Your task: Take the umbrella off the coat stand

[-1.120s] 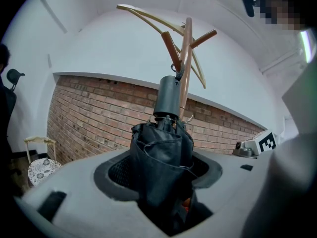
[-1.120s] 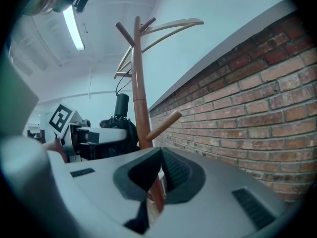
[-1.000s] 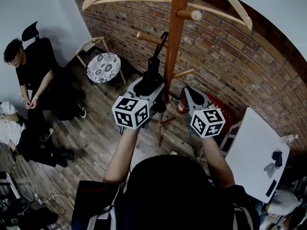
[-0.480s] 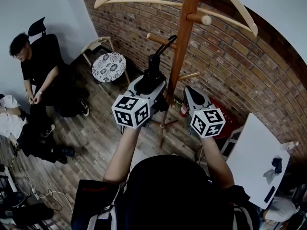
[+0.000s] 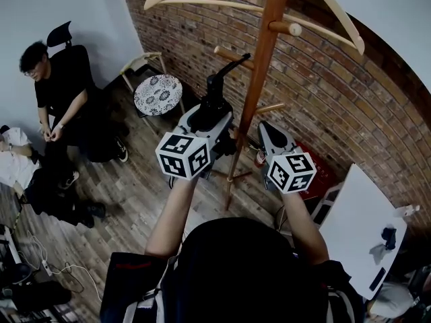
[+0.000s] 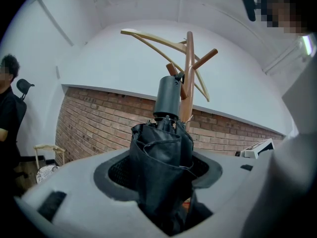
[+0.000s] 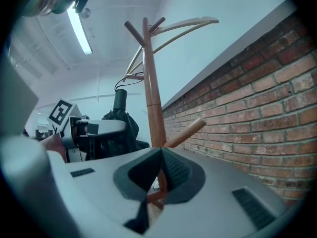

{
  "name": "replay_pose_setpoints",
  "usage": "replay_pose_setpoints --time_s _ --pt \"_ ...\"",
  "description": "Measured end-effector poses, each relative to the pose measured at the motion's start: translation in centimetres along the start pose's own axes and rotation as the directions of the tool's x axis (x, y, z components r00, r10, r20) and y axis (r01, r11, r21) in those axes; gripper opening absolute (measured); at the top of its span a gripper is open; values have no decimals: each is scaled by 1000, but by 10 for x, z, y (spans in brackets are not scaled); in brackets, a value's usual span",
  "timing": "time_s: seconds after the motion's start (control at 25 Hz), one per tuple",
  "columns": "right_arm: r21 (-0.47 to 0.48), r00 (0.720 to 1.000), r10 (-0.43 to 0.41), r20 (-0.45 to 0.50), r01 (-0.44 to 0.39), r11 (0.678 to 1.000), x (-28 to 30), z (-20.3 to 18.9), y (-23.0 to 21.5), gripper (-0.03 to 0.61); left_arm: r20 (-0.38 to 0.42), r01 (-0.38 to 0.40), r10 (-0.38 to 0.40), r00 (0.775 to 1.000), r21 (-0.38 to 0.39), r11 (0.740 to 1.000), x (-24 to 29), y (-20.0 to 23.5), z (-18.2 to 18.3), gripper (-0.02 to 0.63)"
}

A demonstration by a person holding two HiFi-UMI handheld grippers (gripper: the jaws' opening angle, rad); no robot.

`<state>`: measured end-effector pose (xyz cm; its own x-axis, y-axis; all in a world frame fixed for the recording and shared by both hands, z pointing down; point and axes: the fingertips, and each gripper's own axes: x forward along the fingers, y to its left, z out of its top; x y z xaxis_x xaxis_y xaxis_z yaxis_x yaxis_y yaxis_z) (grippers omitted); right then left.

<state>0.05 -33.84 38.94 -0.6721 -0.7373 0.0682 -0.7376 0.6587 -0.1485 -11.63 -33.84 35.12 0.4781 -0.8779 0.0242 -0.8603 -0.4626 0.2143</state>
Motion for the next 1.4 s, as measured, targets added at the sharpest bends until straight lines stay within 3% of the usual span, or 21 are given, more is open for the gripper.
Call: replay_pose_setpoints --time_s 1.4 --pt "1 997 80 -12 -80 997 18 -1 26 29 81 -106 110 991 -47 993 -35 28 29 279"
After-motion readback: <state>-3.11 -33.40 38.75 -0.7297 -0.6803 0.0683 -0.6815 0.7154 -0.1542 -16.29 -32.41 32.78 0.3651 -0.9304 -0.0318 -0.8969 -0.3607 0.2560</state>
